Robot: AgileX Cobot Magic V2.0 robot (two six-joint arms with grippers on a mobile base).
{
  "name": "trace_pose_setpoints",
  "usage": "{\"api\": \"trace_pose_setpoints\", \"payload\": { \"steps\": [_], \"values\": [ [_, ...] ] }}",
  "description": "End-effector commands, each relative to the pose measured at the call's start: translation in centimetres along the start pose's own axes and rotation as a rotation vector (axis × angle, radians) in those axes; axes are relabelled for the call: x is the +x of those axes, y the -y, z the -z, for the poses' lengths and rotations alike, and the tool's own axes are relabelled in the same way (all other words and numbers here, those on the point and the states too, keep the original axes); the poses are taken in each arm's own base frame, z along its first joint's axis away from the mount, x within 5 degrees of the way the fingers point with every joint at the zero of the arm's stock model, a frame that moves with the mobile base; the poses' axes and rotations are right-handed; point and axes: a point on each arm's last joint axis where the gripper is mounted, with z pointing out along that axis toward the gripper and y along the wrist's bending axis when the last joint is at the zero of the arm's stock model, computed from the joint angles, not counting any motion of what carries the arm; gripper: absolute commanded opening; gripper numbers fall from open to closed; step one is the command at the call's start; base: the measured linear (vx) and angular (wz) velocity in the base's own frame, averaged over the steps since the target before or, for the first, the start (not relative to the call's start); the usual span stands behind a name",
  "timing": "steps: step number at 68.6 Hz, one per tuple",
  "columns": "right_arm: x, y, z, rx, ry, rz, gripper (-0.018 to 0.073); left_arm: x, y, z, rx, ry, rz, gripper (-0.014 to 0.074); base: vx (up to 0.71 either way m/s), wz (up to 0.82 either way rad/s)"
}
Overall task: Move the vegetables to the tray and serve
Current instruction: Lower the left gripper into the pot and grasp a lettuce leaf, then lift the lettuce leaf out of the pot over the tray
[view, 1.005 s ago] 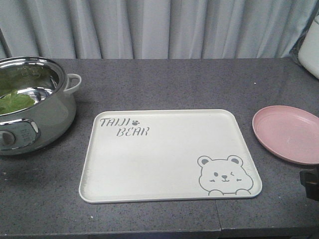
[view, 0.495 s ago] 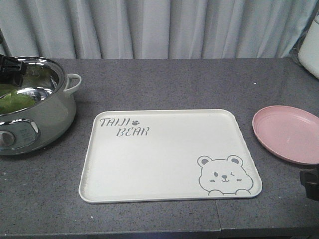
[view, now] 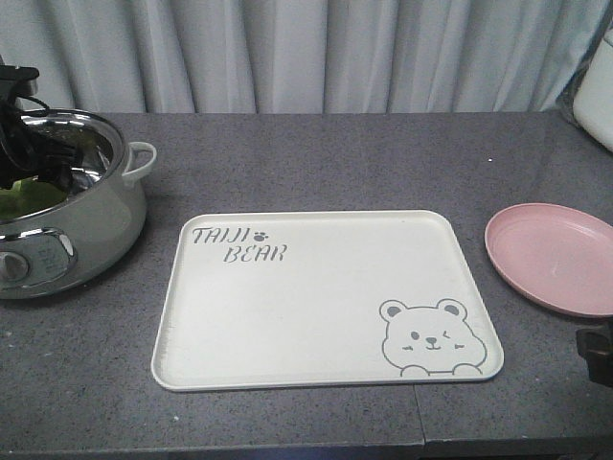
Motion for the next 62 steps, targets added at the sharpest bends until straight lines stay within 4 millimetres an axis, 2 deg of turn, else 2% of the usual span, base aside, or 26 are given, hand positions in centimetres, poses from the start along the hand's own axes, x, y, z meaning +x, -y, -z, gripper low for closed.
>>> {"api": "trace_pose_setpoints", "payload": {
  "steps": [1,14,28,37,49,62],
  "values": [
    [-1.2,0.1,0.7,0.011,0.079,-0.001,0.0525,-1.2,-0.2,2.5,-0.020,0.124,-0.006,0.0545,0.00,0.00],
    [-1.2,0.1,0.7,0.011,0.079,-0.001,0.0525,-1.2,-0.3,1.3,-0.028,0.098,-0.009,0.0526,0.00,0.00],
    [-1.2,0.1,0.7,0.011,0.079,-0.001,0.0525,-1.0,-0.3,0.5,-0.032,0.073,-0.012,0.0445,0.00,0.00],
    [-1.2,0.1,0.7,0.011,0.079,-0.001,0.0525,-1.0,-0.5,0.4,-0.048,0.063,-0.022,0.0347,0.00,0.00],
    [-1.2,0.1,0.7,0.011,0.079,-0.001,0.0525,-0.9,-0.7,0.4,-0.075,0.058,-0.038,0.0170,0.00,0.00],
    [-1.2,0.1,0.7,0.011,0.079,-0.001,0.0525,-0.8,-0.8,0.7,-0.085,0.050,-0.044,0.0036,0.00,0.00]
  ]
}}
